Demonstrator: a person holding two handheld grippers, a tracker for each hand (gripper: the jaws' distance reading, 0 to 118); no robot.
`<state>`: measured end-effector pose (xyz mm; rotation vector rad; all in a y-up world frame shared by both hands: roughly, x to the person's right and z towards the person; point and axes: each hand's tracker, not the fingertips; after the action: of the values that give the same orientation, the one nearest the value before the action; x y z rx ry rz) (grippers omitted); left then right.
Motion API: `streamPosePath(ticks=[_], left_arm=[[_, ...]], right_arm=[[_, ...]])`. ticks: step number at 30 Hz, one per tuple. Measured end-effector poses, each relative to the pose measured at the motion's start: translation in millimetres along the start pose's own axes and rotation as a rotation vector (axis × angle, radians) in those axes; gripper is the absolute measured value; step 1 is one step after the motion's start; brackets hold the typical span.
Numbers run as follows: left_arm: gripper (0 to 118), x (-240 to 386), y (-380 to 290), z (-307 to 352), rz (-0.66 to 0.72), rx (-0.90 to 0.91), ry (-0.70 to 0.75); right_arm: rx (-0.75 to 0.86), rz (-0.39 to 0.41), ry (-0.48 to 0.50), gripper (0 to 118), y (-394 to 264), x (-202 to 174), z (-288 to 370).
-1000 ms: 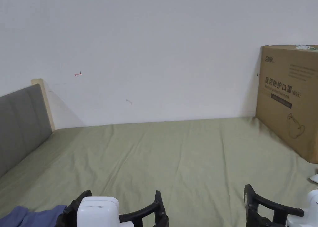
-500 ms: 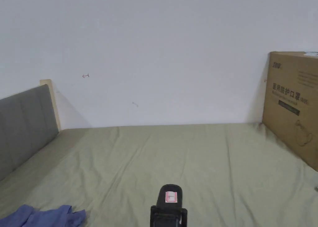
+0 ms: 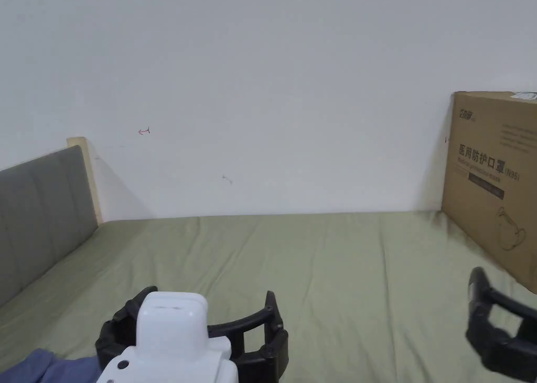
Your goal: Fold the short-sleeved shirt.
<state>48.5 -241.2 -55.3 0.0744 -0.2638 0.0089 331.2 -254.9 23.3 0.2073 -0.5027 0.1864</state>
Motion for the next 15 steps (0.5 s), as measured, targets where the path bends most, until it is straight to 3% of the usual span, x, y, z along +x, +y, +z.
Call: streamPosePath(ticks=[2, 4, 8, 15], left_arm=[[118, 0.8, -5.0, 4.3, -0.037, 0.007, 0.032], [118, 5.0, -11.2, 8.2, -0.059, 0.009, 0.048], [118, 2.7, -17.4, 7.3, -0.040, -0.028, 0.041], [118, 3.0, -29.0, -1.2, -0.025, -0.092, 0.042]], right_arm=[[-0.065, -0.018, 0.128, 118, -12.2, -8.1, 4.9], [-0.126, -0.138, 0.215, 118, -24.6, -7.2, 9.1], [-0.175, -0.149, 0.175, 118, -33.7, -12.5, 13.9], [-0.162, -0.186, 0.197, 118, -28.2, -7.6, 13.5]])
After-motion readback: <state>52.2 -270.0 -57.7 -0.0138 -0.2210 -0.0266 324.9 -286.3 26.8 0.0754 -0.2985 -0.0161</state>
